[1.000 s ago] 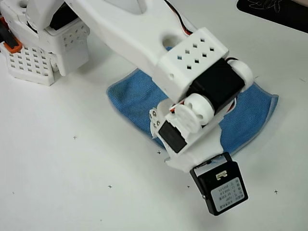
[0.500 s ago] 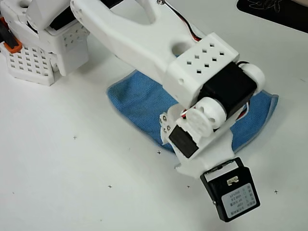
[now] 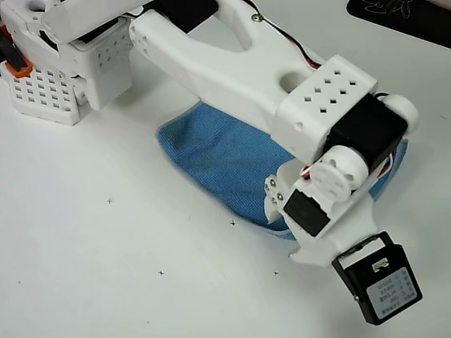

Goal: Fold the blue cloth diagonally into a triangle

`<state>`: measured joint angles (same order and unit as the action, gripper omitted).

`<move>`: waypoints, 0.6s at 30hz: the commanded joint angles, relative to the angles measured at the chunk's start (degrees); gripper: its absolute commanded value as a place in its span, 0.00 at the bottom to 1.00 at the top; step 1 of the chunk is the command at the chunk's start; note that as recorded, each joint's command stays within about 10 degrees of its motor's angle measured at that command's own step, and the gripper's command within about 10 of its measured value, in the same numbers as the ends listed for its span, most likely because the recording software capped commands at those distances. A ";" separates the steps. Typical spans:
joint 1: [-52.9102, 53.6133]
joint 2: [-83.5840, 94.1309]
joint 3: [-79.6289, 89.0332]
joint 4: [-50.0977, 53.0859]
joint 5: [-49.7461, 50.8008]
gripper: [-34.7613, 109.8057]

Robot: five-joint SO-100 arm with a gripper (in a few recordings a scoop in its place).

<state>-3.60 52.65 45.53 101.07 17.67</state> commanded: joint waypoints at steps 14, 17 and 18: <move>-2.99 -0.53 -7.12 1.41 1.32 0.41; -3.25 -0.53 -7.12 1.41 1.49 0.41; -3.25 -0.62 -7.21 1.41 1.49 0.37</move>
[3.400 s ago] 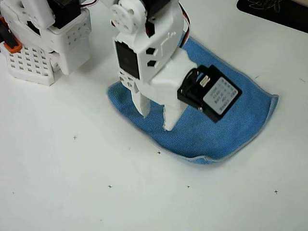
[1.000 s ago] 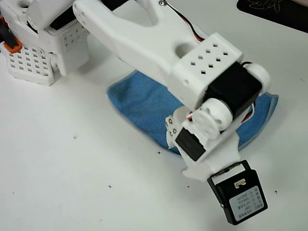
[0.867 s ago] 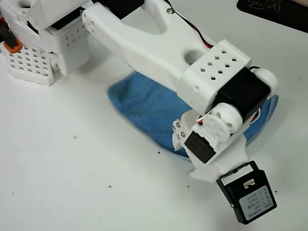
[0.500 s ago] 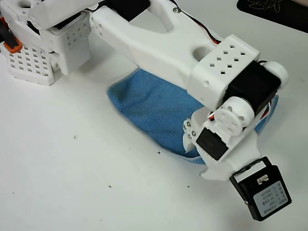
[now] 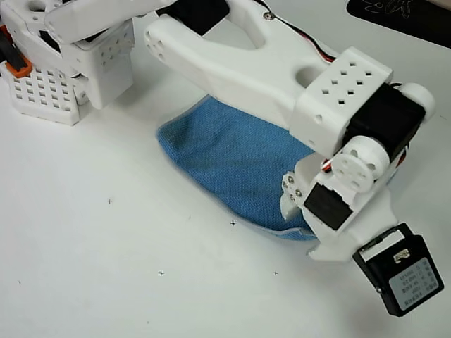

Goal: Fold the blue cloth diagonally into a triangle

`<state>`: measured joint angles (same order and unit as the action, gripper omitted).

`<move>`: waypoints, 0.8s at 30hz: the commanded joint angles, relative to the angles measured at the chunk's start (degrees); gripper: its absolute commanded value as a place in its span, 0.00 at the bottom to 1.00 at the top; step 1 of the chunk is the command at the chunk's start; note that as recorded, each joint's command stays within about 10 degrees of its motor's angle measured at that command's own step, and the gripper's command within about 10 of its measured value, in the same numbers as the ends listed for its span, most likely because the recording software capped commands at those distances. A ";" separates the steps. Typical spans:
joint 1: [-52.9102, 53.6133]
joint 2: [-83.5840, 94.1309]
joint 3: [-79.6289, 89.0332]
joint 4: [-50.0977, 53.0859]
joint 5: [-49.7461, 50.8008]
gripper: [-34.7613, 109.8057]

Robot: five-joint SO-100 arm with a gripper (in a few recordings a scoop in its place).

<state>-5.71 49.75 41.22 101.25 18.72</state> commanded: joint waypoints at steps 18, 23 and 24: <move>-2.55 0.88 -5.45 1.23 0.44 0.24; -3.25 4.75 -4.04 1.23 0.35 0.24; -3.34 6.06 -3.52 1.23 0.09 0.24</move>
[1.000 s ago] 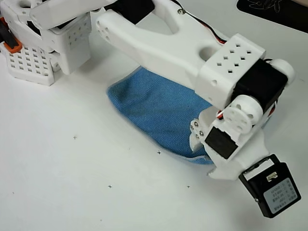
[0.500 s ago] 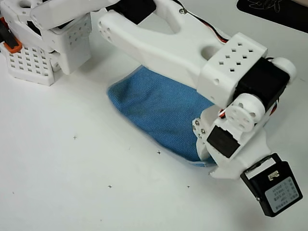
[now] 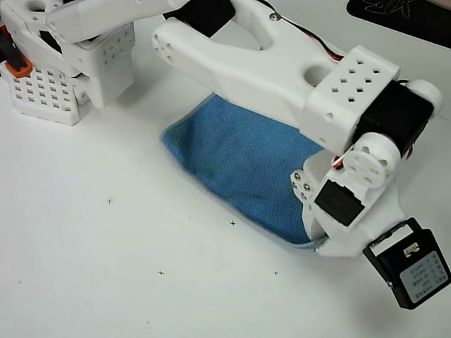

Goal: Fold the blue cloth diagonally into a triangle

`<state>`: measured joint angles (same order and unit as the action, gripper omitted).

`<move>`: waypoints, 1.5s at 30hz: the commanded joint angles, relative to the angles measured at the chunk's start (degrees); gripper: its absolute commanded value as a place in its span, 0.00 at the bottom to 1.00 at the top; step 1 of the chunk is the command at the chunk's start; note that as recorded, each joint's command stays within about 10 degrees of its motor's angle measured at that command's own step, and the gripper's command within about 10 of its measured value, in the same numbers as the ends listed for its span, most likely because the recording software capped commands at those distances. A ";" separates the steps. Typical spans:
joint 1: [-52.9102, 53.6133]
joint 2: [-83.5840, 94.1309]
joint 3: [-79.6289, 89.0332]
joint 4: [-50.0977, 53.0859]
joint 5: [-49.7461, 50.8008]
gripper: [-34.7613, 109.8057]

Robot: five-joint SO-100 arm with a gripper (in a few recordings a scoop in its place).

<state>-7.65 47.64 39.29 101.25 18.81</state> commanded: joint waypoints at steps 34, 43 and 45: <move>-1.23 13.34 6.94 2.90 -9.14 0.24; -3.25 13.34 7.47 2.90 -10.11 0.24; -3.78 13.34 7.56 2.90 -10.02 0.24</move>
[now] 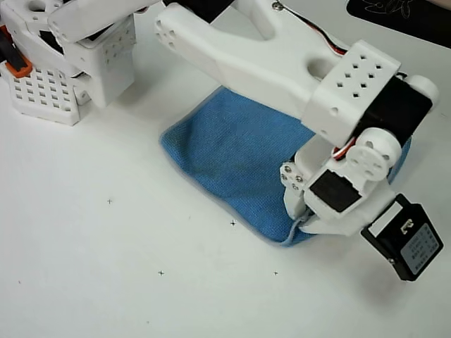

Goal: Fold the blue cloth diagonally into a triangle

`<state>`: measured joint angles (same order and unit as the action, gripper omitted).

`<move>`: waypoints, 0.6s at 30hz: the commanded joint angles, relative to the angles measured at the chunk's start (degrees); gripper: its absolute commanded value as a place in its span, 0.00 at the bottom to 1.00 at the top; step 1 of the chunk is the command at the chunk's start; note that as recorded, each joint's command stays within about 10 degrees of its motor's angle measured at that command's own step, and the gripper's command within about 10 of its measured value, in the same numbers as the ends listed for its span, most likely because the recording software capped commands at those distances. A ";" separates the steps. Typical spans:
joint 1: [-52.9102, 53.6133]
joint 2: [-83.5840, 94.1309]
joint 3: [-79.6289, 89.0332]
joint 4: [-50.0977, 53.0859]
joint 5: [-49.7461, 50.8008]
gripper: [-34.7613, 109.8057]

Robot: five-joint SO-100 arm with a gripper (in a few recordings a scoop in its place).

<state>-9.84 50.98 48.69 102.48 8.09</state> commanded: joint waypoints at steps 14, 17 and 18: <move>-3.60 10.00 -3.78 1.67 0.00 0.24; -3.87 10.00 -4.31 1.67 -0.26 0.24; -3.87 10.00 -4.48 1.67 -0.44 0.24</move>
<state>-12.66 50.98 48.69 102.48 7.47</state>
